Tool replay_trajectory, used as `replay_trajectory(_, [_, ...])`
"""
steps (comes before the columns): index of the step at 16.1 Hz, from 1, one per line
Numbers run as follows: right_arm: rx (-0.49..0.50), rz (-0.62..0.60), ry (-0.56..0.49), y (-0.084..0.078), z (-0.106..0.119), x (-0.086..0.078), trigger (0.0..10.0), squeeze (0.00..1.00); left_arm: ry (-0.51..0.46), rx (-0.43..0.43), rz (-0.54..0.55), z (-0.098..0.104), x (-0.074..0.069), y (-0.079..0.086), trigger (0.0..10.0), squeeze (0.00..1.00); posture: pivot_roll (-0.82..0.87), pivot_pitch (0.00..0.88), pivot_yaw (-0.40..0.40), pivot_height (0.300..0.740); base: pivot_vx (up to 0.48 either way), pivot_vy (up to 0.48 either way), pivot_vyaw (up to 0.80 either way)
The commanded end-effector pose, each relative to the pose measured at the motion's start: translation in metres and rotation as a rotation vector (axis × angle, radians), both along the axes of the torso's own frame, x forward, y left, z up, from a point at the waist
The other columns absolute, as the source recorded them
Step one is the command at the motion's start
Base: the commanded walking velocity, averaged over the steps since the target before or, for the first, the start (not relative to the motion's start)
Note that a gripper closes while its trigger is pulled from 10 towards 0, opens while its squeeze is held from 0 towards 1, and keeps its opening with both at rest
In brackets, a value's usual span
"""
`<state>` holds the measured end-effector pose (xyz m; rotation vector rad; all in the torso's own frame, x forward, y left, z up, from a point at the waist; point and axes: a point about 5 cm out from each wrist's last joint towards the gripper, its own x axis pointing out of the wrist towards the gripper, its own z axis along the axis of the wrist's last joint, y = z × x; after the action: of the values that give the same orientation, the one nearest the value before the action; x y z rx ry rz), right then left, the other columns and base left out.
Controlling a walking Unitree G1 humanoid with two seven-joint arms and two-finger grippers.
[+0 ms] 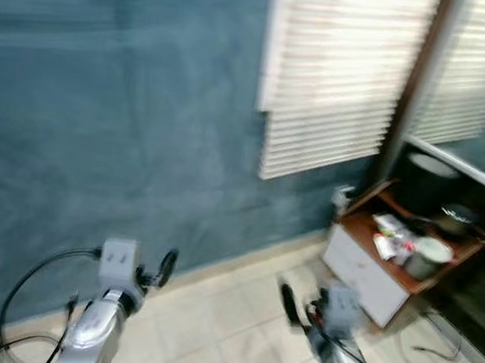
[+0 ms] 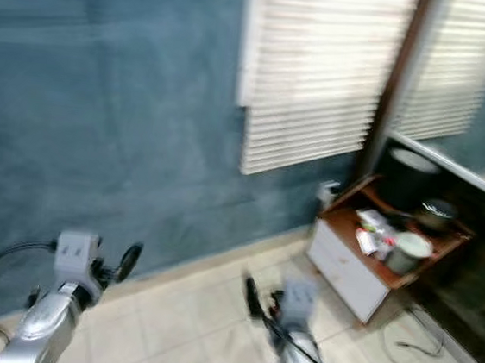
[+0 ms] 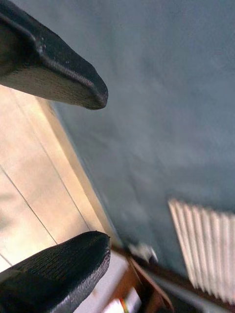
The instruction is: Clean up the room
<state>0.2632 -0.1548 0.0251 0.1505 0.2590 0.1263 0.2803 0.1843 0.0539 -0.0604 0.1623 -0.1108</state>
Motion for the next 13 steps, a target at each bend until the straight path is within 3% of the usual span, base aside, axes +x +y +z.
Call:
replay_trajectory(1, [-0.013, -0.010, -0.025, -0.004, 0.005, 0.005, 10.0, 0.00, 0.009, 0.013, -0.015, -0.004, -0.002, -0.003, 10.0, 0.00, -0.03, 0.000, -0.026, 0.740, 0.000, -0.480, 0.59])
replay_trajectory(3, [-0.021, -0.016, -0.005, -0.006, 0.003, 0.004, 10.0, 0.00, 0.029, -0.004, -0.006, -0.005, -0.006, -0.001, 10.0, 0.00, -0.03, 0.000, -0.029, 0.740, 0.000, -0.480, 0.59])
replay_trajectory(6, [-0.068, -0.011, -0.043, -0.015, 0.002, 0.000, 10.0, 0.00, -0.004, -0.051, 0.043, -0.008, -0.016, 0.007, 10.0, 0.00, -0.03, 0.000, -0.038, 0.740, 0.000, 0.000, 0.58])
replay_trajectory(9, [-0.048, 0.012, -0.036, -0.015, 0.001, 0.005, 10.0, 0.00, 0.000, 0.024, 0.085, -0.009, -0.011, 0.011, 10.0, 0.00, -0.01, 0.000, -0.049, 0.740, 0.000, 0.000, 0.55])
replay_trajectory(13, [-0.045, 0.014, -0.028, -0.015, -0.001, 0.009, 10.0, 0.00, 0.015, 0.020, 0.085, -0.010, -0.010, 0.010, 10.0, 0.00, -0.01, 0.000, -0.049, 0.740, 0.000, 0.000, 0.54])
